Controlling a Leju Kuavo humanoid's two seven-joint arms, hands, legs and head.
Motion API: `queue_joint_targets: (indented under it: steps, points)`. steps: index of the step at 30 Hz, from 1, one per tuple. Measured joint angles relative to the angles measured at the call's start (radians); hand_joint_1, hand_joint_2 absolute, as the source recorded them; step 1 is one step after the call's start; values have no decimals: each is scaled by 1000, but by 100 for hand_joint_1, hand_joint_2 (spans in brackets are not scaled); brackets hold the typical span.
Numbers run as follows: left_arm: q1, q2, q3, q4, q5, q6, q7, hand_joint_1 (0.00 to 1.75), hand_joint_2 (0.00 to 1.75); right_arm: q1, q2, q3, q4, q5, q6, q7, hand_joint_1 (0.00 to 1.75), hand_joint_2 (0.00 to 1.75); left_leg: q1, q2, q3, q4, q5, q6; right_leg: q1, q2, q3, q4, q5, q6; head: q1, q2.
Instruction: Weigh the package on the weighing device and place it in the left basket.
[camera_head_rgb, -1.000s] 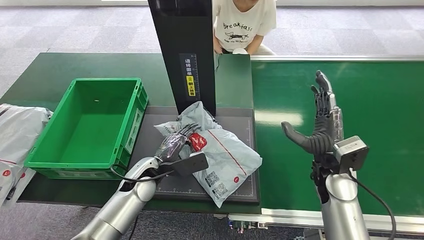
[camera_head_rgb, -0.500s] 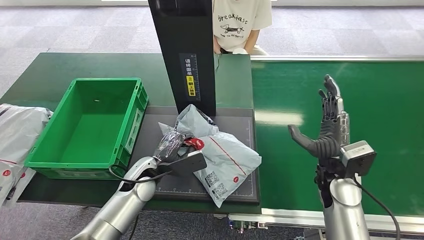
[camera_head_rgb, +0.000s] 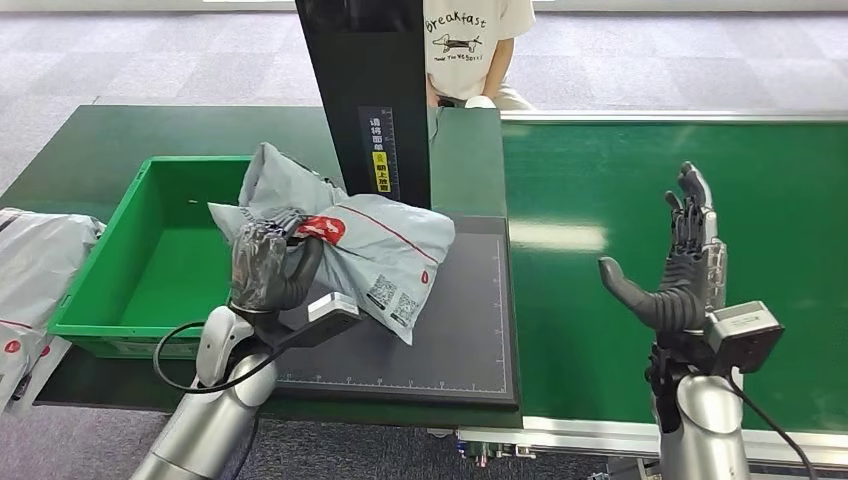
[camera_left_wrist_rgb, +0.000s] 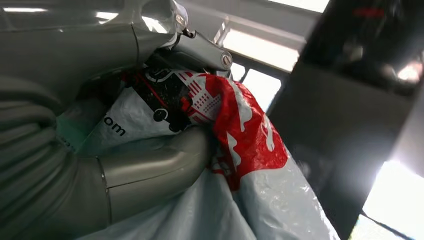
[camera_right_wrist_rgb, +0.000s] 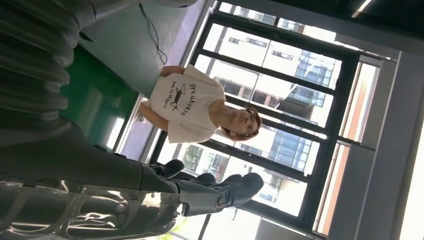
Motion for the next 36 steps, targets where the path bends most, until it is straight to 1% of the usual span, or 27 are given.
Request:
queue_joint_targets:
  steps: [3, 7, 10, 13, 15, 18, 21, 23, 26, 28, 30, 34, 36]
  points:
    - [26, 15, 67, -71, -35, 29, -7, 175, 175, 10, 0, -3, -6, 0, -6, -2, 0, 175, 0, 0, 0, 0, 0, 0, 0, 0, 0, 0, 0, 0, 0, 0]
    - [18, 22, 181, -110, -93, 32, -10, 175, 175, 10, 0, -3, -6, -5, -10, -2, 0, 175, 0, 0, 0, 0, 1, 0, 0, 0, 0, 0, 0, 0, 0, 0]
    - [-9, 33, 259, -110, -132, 32, 30, 175, 175, 6, 0, 0, -6, -14, -15, 0, 0, 175, 0, 0, 0, 0, 1, 0, 0, 0, 0, 0, 1, -1, 0, 0]
    - [-52, 54, 340, -90, -189, 32, 100, 175, 175, -2, 0, 6, -6, -15, -16, 2, 0, 175, 1, 0, 0, 0, 1, -1, 1, 0, 0, 0, 1, -1, 0, 0]
    - [-90, 73, 395, -47, -224, 32, 151, 175, 175, -8, 0, 11, -4, -14, -16, 5, 0, 175, 1, 0, 0, 0, 2, -1, 1, 0, 0, 0, 1, -2, 0, 0]
    - [-150, 111, 461, 61, -272, 17, 237, 175, 175, -15, 0, 21, 3, -11, -15, 8, 0, 175, 2, 0, 0, 0, 2, -1, 2, 0, -1, 1, 1, -2, 0, 0]
    - [-200, 149, 498, 180, -336, -25, 348, 175, 175, -17, 0, 28, 8, -4, -15, 7, 0, 175, 2, 0, 0, 0, 2, -2, 2, 0, -1, 1, 1, -2, 0, 0]
    - [-231, 174, 509, 266, -361, -52, 397, 175, 175, -19, 0, 32, 11, 2, -15, 6, 0, 175, 2, 0, 0, 0, 2, -2, 2, 0, -1, 1, 1, -2, 0, 0]
    - [-267, 203, 520, 380, -360, -95, 417, 175, 175, -23, 1, 33, 14, 7, -14, 5, 0, 175, 2, 0, -1, 0, 2, -2, 2, 0, -1, 1, 1, -2, 0, 0]
    - [-283, 212, 522, 438, -343, -132, 404, 175, 175, -25, 3, 33, 15, 8, -10, 6, 0, 175, 1, 0, -1, 0, 2, -2, 2, 0, -1, 1, 1, -2, 0, 0]
    - [-294, 213, 521, 485, -323, -165, 373, 173, 175, -28, 4, 33, 15, 10, -5, 7, 0, 175, 1, 0, -1, 0, 2, -2, 2, 0, -1, 0, 1, -2, 0, 0]
    - [-308, 203, 514, 537, -298, -181, 315, 0, 175, -34, 5, 33, 16, 18, 2, 11, 0, 175, 1, 0, -1, 0, 2, -2, 2, 0, -1, 0, 1, -1, 0, 0]
    - [-313, 197, 505, 545, -289, -175, 307, 0, 175, -36, 5, 33, 17, 22, 3, 12, 0, 175, 1, 0, -1, 0, 2, -2, 1, 0, -1, 0, 1, -1, 0, 0]
